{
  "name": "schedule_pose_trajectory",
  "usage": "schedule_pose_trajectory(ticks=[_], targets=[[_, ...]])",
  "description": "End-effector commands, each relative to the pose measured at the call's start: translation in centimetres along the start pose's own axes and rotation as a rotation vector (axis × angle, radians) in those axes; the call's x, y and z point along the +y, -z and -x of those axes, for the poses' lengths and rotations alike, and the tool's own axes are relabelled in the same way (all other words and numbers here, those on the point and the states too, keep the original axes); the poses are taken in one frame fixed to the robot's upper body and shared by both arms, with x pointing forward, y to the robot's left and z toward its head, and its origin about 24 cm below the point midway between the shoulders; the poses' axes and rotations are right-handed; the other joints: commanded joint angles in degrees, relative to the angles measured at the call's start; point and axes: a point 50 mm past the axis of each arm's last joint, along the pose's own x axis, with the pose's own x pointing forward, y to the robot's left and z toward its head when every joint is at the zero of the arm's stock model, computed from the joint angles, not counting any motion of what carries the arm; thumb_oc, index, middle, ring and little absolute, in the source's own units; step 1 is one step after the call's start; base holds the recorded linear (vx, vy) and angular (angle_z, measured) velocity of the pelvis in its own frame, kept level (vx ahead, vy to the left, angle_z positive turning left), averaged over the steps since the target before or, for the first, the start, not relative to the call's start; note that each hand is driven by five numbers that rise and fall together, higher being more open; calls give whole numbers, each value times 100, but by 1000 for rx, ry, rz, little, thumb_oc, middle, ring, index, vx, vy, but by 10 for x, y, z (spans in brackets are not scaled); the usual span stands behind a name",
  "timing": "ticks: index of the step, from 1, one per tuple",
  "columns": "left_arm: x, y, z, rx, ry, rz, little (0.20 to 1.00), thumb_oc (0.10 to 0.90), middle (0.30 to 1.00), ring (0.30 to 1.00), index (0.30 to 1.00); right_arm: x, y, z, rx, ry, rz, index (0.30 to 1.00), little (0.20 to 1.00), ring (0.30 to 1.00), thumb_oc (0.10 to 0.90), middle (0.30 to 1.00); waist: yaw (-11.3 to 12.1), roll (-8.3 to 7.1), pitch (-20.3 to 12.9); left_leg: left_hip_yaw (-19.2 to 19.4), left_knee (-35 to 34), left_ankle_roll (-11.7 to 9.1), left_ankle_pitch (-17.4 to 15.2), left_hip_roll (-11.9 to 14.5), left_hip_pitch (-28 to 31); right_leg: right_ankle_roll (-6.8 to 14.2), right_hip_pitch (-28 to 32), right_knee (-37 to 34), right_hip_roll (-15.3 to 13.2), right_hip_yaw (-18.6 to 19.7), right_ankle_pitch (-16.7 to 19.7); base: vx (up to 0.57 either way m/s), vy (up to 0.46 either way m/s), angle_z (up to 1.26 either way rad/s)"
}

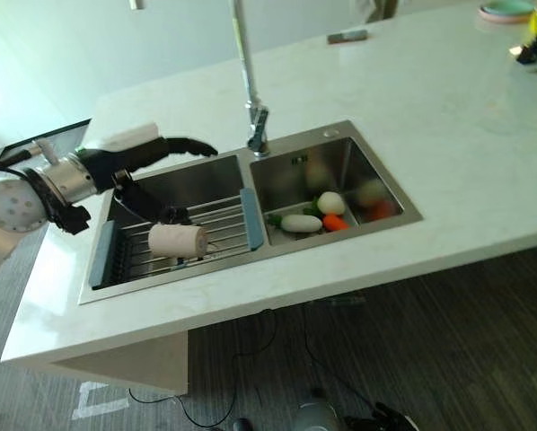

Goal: Place the dishes in the dishwasher.

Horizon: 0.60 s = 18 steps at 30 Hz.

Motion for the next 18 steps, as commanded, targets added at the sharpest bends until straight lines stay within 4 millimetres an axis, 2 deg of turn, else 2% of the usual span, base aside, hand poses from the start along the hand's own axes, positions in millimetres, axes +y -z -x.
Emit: schedule_pose_trajectory(ticks=[1, 7, 18], targets=[[66, 22, 37, 148, -251, -20, 900, 800, 900, 900, 900, -12, -14, 1, -69, 22, -27, 900, 900, 900, 800, 900, 179, -92, 97, -212, 253, 302, -1036, -301, 17, 511, 514, -145, -133, -197, -905, -50, 79, -4], [45, 31, 26, 190, -103, -58, 900, 800, 900, 900, 900, -21, -26, 2, -116, 41, -58, 900, 900, 900, 800, 900, -8, 73, 288, -106, 253, 326, -996, -410, -105, 584, 317, -145, -204, -43, -786, -38, 93, -1], [32, 38, 26, 213, -75, -34, 900, 800, 900, 900, 900, -29, -27, 5, -127, 63, -88, 900, 900, 900, 800, 900, -71, 138, 396, -49, 253, 343, -979, -451, -132, 601, 263, -145, -237, 5, -758, 16, 30, -9]])
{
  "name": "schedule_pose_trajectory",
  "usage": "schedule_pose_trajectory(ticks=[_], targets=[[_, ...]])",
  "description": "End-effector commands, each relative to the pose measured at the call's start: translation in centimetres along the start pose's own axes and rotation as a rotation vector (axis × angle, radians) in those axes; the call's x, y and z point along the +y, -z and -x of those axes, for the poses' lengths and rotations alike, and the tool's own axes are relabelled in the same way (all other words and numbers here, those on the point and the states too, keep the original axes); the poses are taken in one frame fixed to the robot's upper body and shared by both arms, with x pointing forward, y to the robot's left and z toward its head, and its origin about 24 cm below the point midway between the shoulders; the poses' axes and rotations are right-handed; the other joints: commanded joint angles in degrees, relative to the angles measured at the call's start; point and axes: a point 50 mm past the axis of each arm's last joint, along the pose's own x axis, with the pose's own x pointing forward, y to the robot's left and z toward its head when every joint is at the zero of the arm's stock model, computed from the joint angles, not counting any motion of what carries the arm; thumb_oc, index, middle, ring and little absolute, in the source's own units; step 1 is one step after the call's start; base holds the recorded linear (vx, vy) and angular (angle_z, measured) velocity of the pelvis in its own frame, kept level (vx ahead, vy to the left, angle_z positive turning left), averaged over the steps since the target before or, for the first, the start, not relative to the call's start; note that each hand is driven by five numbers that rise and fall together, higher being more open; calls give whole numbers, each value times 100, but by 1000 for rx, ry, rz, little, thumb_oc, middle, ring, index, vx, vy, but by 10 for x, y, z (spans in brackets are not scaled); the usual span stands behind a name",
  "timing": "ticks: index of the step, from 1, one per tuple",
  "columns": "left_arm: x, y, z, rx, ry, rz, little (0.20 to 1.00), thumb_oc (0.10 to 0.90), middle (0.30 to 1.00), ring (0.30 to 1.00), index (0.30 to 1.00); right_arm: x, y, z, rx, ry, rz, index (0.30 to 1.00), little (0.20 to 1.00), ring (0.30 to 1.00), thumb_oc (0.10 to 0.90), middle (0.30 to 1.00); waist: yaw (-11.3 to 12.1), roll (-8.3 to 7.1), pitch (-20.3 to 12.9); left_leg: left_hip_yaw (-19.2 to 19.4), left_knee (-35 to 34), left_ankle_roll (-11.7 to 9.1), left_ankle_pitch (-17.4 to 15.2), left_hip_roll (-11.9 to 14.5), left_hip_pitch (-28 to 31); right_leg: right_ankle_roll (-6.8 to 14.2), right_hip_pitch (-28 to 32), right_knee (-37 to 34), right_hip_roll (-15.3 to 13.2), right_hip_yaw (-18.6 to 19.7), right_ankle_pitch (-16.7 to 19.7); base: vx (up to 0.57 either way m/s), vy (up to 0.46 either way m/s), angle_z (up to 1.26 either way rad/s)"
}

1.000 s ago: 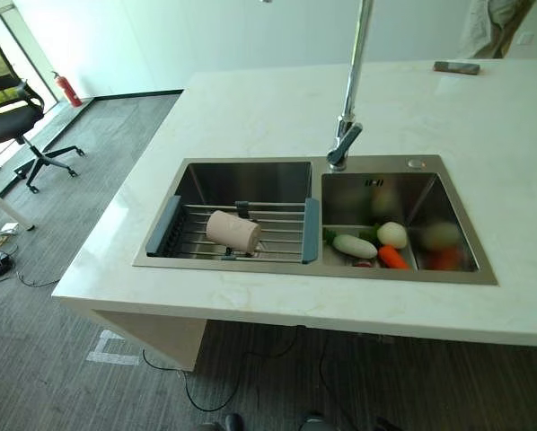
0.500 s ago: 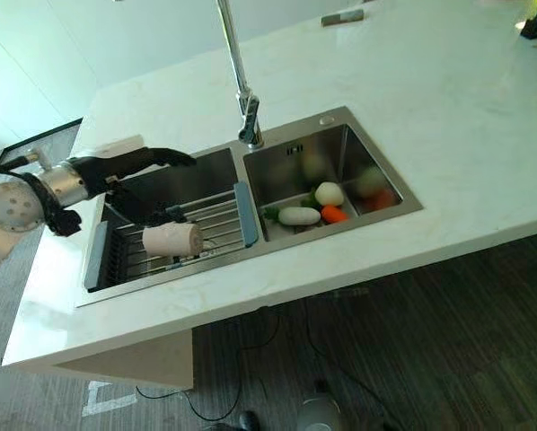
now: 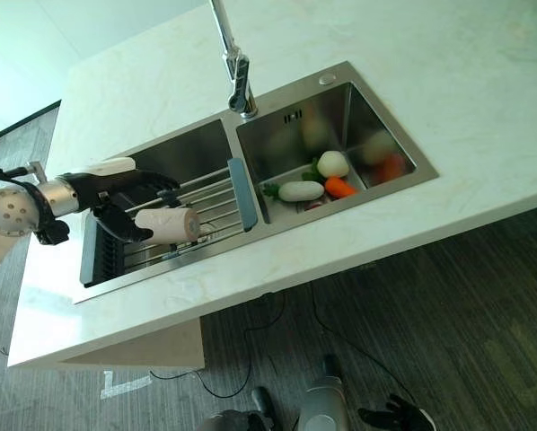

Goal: Place the dishes in the dishwasher.

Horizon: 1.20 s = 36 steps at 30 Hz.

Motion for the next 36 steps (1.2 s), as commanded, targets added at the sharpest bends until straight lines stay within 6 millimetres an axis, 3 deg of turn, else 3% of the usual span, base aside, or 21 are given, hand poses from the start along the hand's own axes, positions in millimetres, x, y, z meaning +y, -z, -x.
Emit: schedule_pose_trajectory(ticks=[1, 2, 13, 19, 22, 31, 32, 33, 36], targets=[[43, 3, 22, 14, -230, -16, 900, 800, 900, 900, 900, -14, 3, 5, -25, 29, -44, 900, 900, 900, 800, 900, -13, -108, -189, -350, 886, 211, -1246, -154, -346, 427, 314, 214, -104, -286, -1055, 0, 0, 0], [45, 3, 22, 15, -268, -23, 900, 800, 900, 900, 900, -11, -5, 3, -52, 15, -59, 900, 900, 900, 800, 900, -27, -112, -105, -383, 886, 208, -1217, -170, -414, 412, 250, 214, -87, -241, -1036, 0, 0, 0], [40, 5, 20, 47, -250, -37, 900, 800, 900, 900, 900, -6, -18, 1, -86, 0, -61, 900, 900, 900, 800, 900, -32, -156, 111, -438, 886, 205, -1144, -186, -549, 381, 136, 214, -68, -223, -989, 0, 0, 0], [49, 1, 23, 65, -316, -184, 900, 800, 900, 900, 900, 1, -26, -1, -117, -25, -74, 900, 900, 900, 800, 900, -2, -293, 324, -507, 886, 217, -1080, -186, -714, 357, 1, 214, -47, -233, -912, -24, -12, 2], [49, 3, 22, 82, -338, -203, 900, 800, 900, 900, 900, 12, -39, -3, -160, -60, -88, 900, 900, 900, 800, 900, 28, -379, 514, -548, 886, 217, -1011, -185, -844, 331, -100, 214, -28, -247, -861, -62, -22, 3], [56, -2, 18, 75, -398, -207, 900, 800, 900, 900, 900, 23, -57, -5, -210, -92, -93, 900, 900, 900, 800, 900, 45, -446, 839, -576, 886, 205, -930, -179, -1055, 302, -301, 214, -20, -266, -776, -32, -3, 0], [56, -2, 18, 74, -397, -209, 573, 582, 573, 573, 573, 23, -59, -5, -214, -94, -94, 900, 900, 900, 800, 900, 46, -449, 864, -581, 886, 204, -920, -181, -1082, 301, -328, 214, -20, -265, -766, -44, 4, 0], [57, -2, 17, 76, -392, -208, 300, 400, 300, 300, 300, 23, -60, -5, -219, -96, -93, 900, 900, 900, 800, 900, 41, -449, 897, -581, 886, 204, -912, -183, -1104, 300, -352, 214, -22, -267, -755, -70, -8, 1], [56, -5, 15, 75, -374, -225, 300, 400, 300, 300, 300, 26, -64, -5, -227, -100, -99, 900, 900, 900, 800, 900, 67, -459, 963, -616, 886, 208, -902, -195, -1139, 295, -381, 214, -38, -309, -744, -37, -13, 0]])
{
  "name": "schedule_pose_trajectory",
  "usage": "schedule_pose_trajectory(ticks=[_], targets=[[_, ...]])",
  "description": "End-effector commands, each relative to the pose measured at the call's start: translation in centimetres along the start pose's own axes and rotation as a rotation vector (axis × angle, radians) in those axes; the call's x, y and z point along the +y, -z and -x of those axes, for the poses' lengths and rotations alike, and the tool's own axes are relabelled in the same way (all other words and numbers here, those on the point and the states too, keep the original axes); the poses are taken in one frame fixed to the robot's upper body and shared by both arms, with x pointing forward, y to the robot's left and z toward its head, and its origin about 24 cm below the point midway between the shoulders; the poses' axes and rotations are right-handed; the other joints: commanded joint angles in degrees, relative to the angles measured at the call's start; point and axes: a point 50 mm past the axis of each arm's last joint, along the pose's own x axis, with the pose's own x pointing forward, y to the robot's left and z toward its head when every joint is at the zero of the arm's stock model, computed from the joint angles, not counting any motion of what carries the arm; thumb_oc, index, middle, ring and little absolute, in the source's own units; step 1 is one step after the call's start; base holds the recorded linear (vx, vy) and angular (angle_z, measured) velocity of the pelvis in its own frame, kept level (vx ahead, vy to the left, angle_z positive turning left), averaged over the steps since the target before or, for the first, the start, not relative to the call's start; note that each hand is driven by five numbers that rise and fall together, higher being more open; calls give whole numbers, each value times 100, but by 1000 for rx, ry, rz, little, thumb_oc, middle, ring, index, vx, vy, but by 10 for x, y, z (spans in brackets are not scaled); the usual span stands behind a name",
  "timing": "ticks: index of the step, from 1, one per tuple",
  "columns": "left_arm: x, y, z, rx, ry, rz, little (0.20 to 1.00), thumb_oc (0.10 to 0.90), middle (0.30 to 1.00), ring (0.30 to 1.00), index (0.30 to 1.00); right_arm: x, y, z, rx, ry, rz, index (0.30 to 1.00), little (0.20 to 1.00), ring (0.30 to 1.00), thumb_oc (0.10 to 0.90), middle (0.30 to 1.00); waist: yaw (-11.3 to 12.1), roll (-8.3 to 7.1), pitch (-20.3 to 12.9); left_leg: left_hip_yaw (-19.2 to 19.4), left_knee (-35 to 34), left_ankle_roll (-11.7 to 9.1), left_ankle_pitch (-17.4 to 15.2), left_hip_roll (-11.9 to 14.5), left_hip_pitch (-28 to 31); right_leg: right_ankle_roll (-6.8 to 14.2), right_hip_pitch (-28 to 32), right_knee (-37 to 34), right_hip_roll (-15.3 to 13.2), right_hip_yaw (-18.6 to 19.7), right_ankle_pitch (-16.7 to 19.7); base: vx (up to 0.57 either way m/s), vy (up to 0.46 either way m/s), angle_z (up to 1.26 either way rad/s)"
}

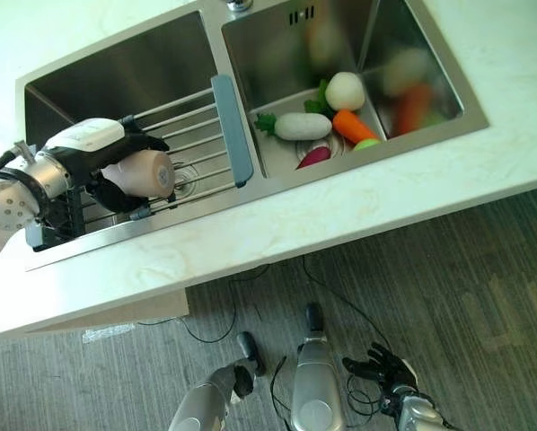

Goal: Place the dishes in the dishwasher.

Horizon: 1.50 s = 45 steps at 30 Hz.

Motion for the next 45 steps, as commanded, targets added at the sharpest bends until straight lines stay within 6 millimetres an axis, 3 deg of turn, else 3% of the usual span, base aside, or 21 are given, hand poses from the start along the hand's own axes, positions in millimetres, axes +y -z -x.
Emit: schedule_pose_trajectory(ticks=[1, 7, 15, 21, 24, 27, 29, 30, 31, 32, 34, 35, 38, 40, 41, 42, 43, 44, 45], targets=[[25, 9, 4, 49, -102, -13, 300, 400, 300, 300, 300, -10, 9, 7, 2, 28, -16, 900, 900, 900, 800, 900, 41, -83, -215, -561, 547, 119, -971, -191, -309, 298, 221, 337, -18, -356, -1112, 0, 0, 0], [31, -6, 2, -60, -175, 39, 300, 400, 300, 300, 300, -8, 9, 7, -7, 24, -22, 900, 900, 900, 800, 900, 53, -103, -354, -474, 547, 121, -993, -196, -143, 280, 363, 337, -51, -429, -1163, 0, 0, 0], [47, 9, 22, 43, -342, -61, 300, 400, 300, 300, 300, -18, 38, 15, 114, 66, 25, 900, 900, 900, 800, 900, 251, -155, -779, -451, 547, 151, -1035, -254, 352, 174, 861, 337, -128, -715, -1375, 31, -73, 11], [88, 31, 75, 190, -678, -166, 300, 400, 300, 300, 300, -27, 49, 20, 166, 73, 78, 900, 900, 900, 800, 900, 683, -73, -1029, -790, 547, 27, -939, -192, 516, 14, 1263, 337, -103, -1102, -1638, 19, -160, 35], [100, 52, 119, 319, -821, -194, 300, 400, 300, 300, 300, -32, 44, 19, 179, 71, 130, 900, 900, 900, 800, 900, 1079, 45, -1133, -1034, 547, -109, -799, -92, 434, -77, 1395, 337, -63, -1376, -1788, -23, -139, 63], [87, 69, 150, 418, -869, -161, 300, 400, 300, 300, 300, -32, 38, 16, 199, 53, 206, 900, 900, 900, 800, 900, 1283, 210, -1179, -1177, 547, -269, -671, 79, 228, -139, 1426, 337, 7, -1584, -1894, -90, -78, 48], [73, 76, 163, 446, -873, -126, 300, 400, 300, 300, 300, -30, 41, 16, 224, 42, 217, 900, 900, 900, 800, 900, 1333, 259, -1194, -1052, 547, -421, -667, 270, 130, -140, 1526, 337, -6, -1787, -2053, -123, -102, 81], [64, 77, 166, 443, -878, -93, 300, 400, 300, 300, 300, -29, 44, 17, 242, 48, 196, 900, 900, 900, 800, 900, 1296, 262, -1179, -694, 547, -483, -598, 494, 104, -142, 1589, 337, -87, -2039, -2077, -359, -102, 190], [37, 78, 166, 421, -906, 20, 300, 400, 300, 300, 300, -28, 61, 23, 288, 85, 92, 900, 900, 900, 800, 900, 1088, 213, -1170, 397, 547, -532, -481, 1028, 275, -156, 1707, 337, -363, -2702, -2000, -482, 65, 352], [12, 82, 167, 463, -906, 110, 300, 400, 300, 300, 300, -24, 73, 26, 315, 103, 83, 900, 900, 900, 800, 900, 1084, 119, -1197, 572, 547, -459, -484, 1038, 465, -181, 1746, 337, -499, -2866, -1922, -465, 270, 492], [-45, 83, 169, 521, -840, 230, 300, 400, 300, 300, 300, -19, 83, 29, 314, 122, 59, 900, 900, 900, 800, 900, 1282, -35, -1324, 298, 547, -241, -677, 735, 665, -203, 1814, 337, -688, -2927, -1858, -237, 546, 348], [-58, 78, 164, 502, -807, 261, 300, 400, 300, 300, 300, -18, 86, 30, 304, 131, 32, 900, 900, 900, 800, 900, 1268, -23, -1405, 546, 547, -235, -737, 845, 714, -158, 1861, 337, -769, -3109, -1826, -139, 718, 48], [-69, 68, 147, 465, -728, 282, 300, 400, 300, 300, 300, -14, 89, 31, 286, 172, -22, 900, 900, 900, 800, 900, 1368, -49, -1516, 332, 547, -93, -1003, 565, 747, 84, 1945, 337, -952, -3199, -1579, -8, 617, 118], [-67, 52, 131, 375, -669, 248, 300, 400, 300, 300, 300, -8, 85, 28, 264, 174, -54, 900, 900, 900, 800, 900, 1492, -39, -1517, 220, 547, 155, -1213, 351, 796, 119, 2174, 337, -1143, -3360, -1332, 63, 695, 86], [-67, 41, 120, 313, -638, 231, 300, 400, 300, 300, 300, -4, 84, 27, 253, 177, -113, 900, 900, 900, 800, 900, 1426, 14, -1469, -90, 547, 345, -1344, 166, 811, 134, 2231, 482, -1066, -3010, -1144, 169, 591, 47], [-61, 31, 105, 222, -605, 222, 300, 400, 300, 300, 300, 0, 87, 28, 248, 175, -156, 900, 900, 900, 800, 900, 1151, 10, -1386, -556, 547, 511, -1460, -67, 840, 169, 2013, 859, -817, -2111, -1253, 216, 441, 196], [-54, 24, 93, 157, -586, 217, 300, 400, 300, 300, 300, 2, 88, 29, 241, 173, -159, 900, 900, 900, 800, 900, 941, -14, -1346, -858, 547, 600, -1504, -210, 852, 147, 1911, 933, -468, -1581, -1432, 239, 251, 233], [-43, 18, 82, 94, -566, 205, 300, 400, 300, 300, 300, 3, 90, 30, 238, 158, -133, 900, 900, 900, 800, 900, 759, -67, -1330, -1040, 547, 659, -1541, -356, 901, 139, 1878, 884, -75, -1268, -1596, 194, 138, 265], [-38, 16, 78, 76, -558, 194, 300, 400, 300, 300, 300, 4, 90, 30, 239, 143, -121, 900, 900, 900, 800, 900, 724, -94, -1328, -1053, 547, 658, -1556, -392, 931, 126, 1882, 843, 52, -1263, -1640, 169, 103, 213]])
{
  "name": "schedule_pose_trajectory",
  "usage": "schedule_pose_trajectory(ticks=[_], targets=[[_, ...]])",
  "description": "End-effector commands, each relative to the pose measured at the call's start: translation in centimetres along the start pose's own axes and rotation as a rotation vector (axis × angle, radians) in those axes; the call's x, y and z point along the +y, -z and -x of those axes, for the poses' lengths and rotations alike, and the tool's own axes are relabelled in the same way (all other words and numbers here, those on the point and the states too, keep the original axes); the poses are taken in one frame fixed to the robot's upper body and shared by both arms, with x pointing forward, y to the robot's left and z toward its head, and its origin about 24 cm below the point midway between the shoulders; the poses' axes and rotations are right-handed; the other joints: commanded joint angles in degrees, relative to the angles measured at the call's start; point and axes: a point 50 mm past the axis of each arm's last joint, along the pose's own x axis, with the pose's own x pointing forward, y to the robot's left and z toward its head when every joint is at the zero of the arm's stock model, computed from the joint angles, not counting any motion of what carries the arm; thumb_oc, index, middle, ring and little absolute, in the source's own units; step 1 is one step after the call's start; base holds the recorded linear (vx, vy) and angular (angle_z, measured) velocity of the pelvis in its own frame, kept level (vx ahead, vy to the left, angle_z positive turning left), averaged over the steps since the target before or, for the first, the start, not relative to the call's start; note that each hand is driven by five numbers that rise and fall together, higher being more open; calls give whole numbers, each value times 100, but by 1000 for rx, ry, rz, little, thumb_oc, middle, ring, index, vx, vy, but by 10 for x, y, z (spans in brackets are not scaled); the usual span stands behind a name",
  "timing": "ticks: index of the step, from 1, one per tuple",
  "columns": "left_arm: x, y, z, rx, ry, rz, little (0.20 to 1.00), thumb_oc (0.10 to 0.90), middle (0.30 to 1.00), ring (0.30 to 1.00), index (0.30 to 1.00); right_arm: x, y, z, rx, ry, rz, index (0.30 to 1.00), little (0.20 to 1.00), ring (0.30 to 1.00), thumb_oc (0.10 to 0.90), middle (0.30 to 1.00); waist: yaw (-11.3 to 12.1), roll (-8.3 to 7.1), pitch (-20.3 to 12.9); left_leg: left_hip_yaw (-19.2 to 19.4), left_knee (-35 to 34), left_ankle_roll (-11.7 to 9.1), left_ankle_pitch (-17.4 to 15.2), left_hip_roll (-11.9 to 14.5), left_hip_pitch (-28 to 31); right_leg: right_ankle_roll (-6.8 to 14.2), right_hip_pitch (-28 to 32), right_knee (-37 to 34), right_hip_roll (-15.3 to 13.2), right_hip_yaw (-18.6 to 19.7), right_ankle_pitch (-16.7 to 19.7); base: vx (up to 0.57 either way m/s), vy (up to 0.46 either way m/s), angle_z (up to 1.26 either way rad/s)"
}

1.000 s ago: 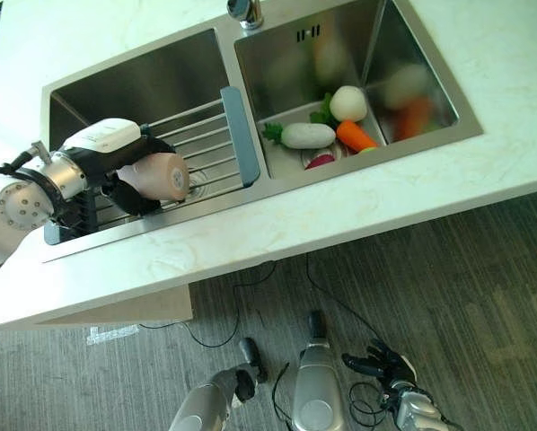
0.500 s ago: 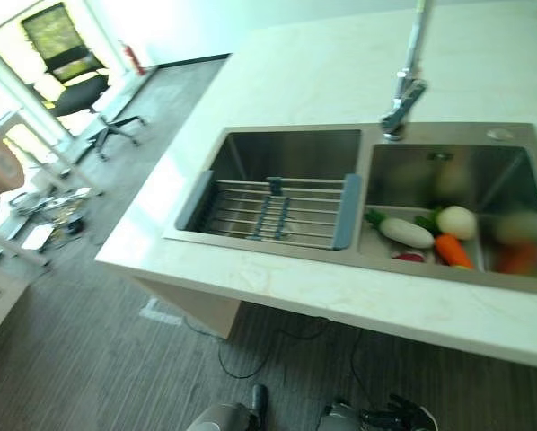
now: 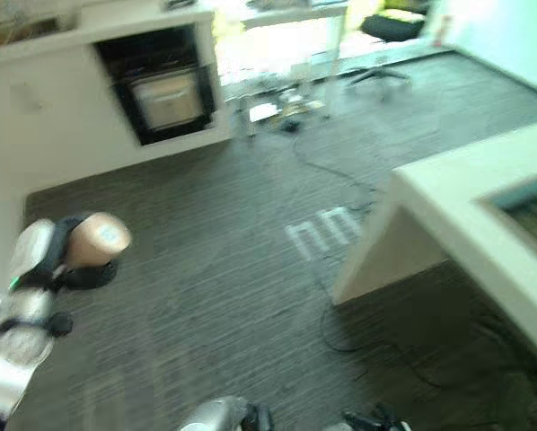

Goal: Place the dishes in the dishwasher.

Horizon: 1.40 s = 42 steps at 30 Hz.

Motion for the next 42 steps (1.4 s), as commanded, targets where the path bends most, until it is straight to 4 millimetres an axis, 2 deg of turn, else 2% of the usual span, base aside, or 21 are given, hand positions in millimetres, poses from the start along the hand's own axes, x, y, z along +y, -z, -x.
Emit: schedule_pose_trajectory(ticks=[1, 3, 5, 9, 11, 13, 16, 19, 21, 23, 25, 26, 29, 32, 35, 37, 38, 39, 40, 41, 42], targets=[[90, -20, -28, -173, -134, -228, 300, 400, 300, 300, 300, 5, 14, 0, 64, -40, 65, 900, 900, 900, 800, 900, -563, -251, -183, -98, -723, 502, -513, 622, 551, 391, 663, -1747, 936, -850, -737, 153, 68, 238], [97, -33, -36, -220, -121, -257, 300, 400, 300, 300, 300, 3, 13, -1, 82, -73, 88, 900, 900, 900, 800, 900, -547, -316, -140, 8, -723, 485, -579, 611, 625, 423, 601, -2207, 1123, -960, -626, 235, -14, 158], [98, -41, -39, -249, -117, -264, 300, 400, 300, 300, 300, 1, 10, -2, 82, -70, 81, 900, 900, 900, 800, 900, -574, -376, -124, 46, -723, 492, -500, 535, 564, 394, 277, -2217, 1154, -800, -561, 164, -103, -19], [106, -50, -45, -289, -137, -277, 300, 400, 300, 300, 300, 0, 2, -5, 66, -72, 82, 900, 900, 900, 800, 900, -691, -434, -89, -23, -723, 572, -600, 358, 612, 645, -451, -2217, 1103, -266, -76, 281, -116, 31], [111, -51, -46, -306, -145, -284, 300, 400, 300, 300, 300, 0, 1, -5, 66, -76, 81, 900, 900, 900, 800, 900, -710, -425, -44, -17, -723, 609, -667, 365, 727, 676, -535, -2217, 1098, -245, 9, 409, -209, -56], [114, -51, -44, -320, -151, -293, 300, 400, 300, 300, 300, 0, -1, -6, 64, -82, 84, 900, 900, 900, 800, 900, -687, -438, -42, 32, -723, 608, -681, 366, 827, 607, -476, -2217, 1107, -325, -38, 449, -258, -60], [112, -58, -39, -353, -147, -298, 300, 400, 300, 300, 300, -2, -9, -7, 45, -82, 98, 900, 900, 900, 800, 900, -640, -424, -128, -47, -723, 453, -673, 353, 1301, 310, -166, -2217, 1167, -499, -303, 585, -334, -59], [112, -64, -37, -383, -159, -287, 300, 400, 300, 300, 300, -7, -21, -7, -17, -94, 138, 900, 900, 900, 800, 900, -704, -361, -242, -149, 1308, -247, 558, 643, 837, -210, 222, -2217, 1431, -411, -674, 686, -466, -30], [113, -63, -36, -382, -160, -277, 300, 400, 300, 300, 300, -14, -24, -6, -24, -82, 146, 900, 900, 900, 800, 900, -695, -407, -230, -92, 2465, -297, 724, 678, 280, -332, 374, -2217, 1454, -307, -776, 460, -296, -19], [114, -62, -35, -383, -152, -272, 300, 400, 300, 300, 300, -18, -24, -6, -26, -73, 141, 900, 900, 900, 800, 900, -710, -417, -210, -45, 3059, -336, 621, 833, -111, -413, 520, -2217, 1549, -243, -890, 368, -201, 15], [113, -60, -35, -379, -140, -277, 300, 400, 300, 300, 300, -22, -26, -6, -33, -65, 141, 900, 900, 900, 800, 900, -644, -433, -105, 43, 2491, -101, 386, 598, -550, -400, 666, -2217, 1608, -139, -912, 413, -79, -30], [114, -55, -32, -365, -142, -291, 300, 400, 300, 300, 300, -20, -27, -6, -37, -74, 157, 900, 900, 900, 800, 900, -559, -437, -71, 1, 1520, -78, 447, 440, -653, -340, 792, -2217, 1687, 21, -987, 495, 15, -94], [116, -46, -22, -333, -146, -315, 300, 400, 300, 300, 300, -15, -26, -8, -23, -80, 193, 900, 900, 900, 800, 900, -324, -419, -33, -384, -723, -253, 1164, 253, -821, -216, 1134, -2217, 1912, 432, -1237, 561, 41, -102], [114, -37, -10, -320, -139, -327, 300, 400, 300, 300, 300, -16, -23, -8, 2, -56, 201, 900, 900, 900, 800, 900, -181, -271, -68, -475, -723, -400, 1377, 364, -1517, -202, 1465, -2217, 2131, 579, -1412, 574, 64, -103], [120, -27, -2, -301, -135, -334, 300, 400, 300, 300, 300, -14, -22, -9, 17, -43, 240, 900, 900, 900, 800, 900, -92, -274, -204, -547, -723, -229, 1116, 276, -1280, -51, 1875, -2217, 2062, 588, -1525, 525, 113, -113], [125, -29, 2, -313, -119, -355, 300, 400, 300, 300, 300, -15, -15, -7, 39, -36, 213, 900, 900, 900, 800, 900, -4, -377, -331, -525, -723, 57, 680, 154, -916, 397, 1846, -1220, 1781, 281, -874, 637, 139, -76], [131, -33, -1, -309, -111, -375, 300, 400, 300, 300, 300, -10, -9, -5, 33, -56, 231, 900, 900, 900, 800, 900, -63, -399, -305, -556, -723, 400, 374, -27, -525, 718, 1152, 804, 1430, 49, -99, 586, 127, -86], [135, -34, -3, -306, -105, -372, 300, 400, 300, 300, 300, -8, -7, -4, 24, -61, 238, 900, 900, 900, 800, 900, -108, -390, -297, -581, -723, 472, 328, -44, -433, 814, 877, 1186, 1475, 102, 211, 464, 85, -61], [137, -34, -5, -302, -102, -372, 300, 400, 300, 300, 300, -7, -6, -4, 21, -66, 243, 900, 900, 900, 800, 900, -148, -374, -286, -621, -723, 513, 283, -42, -336, 830, 656, 1530, 1556, 155, 367, 278, 4, -14], [138, -33, -9, -290, -92, -368, 300, 400, 300, 300, 300, -3, -4, -4, 8, -83, 242, 900, 900, 900, 800, 900, -212, -306, -260, -670, -723, 628, 198, -18, -155, 703, -25, 2017, 1561, 119, 413, 246, 20, 23], [137, -32, -10, -287, -91, -369, 300, 400, 300, 300, 300, -2, -5, -4, 0, -88, 244, 900, 900, 900, 800, 900, -234, -269, -249, -686, -723, 669, 176, -10, -99, 615, -228, 2079, 1506, 58, 317, 276, 35, 2]])
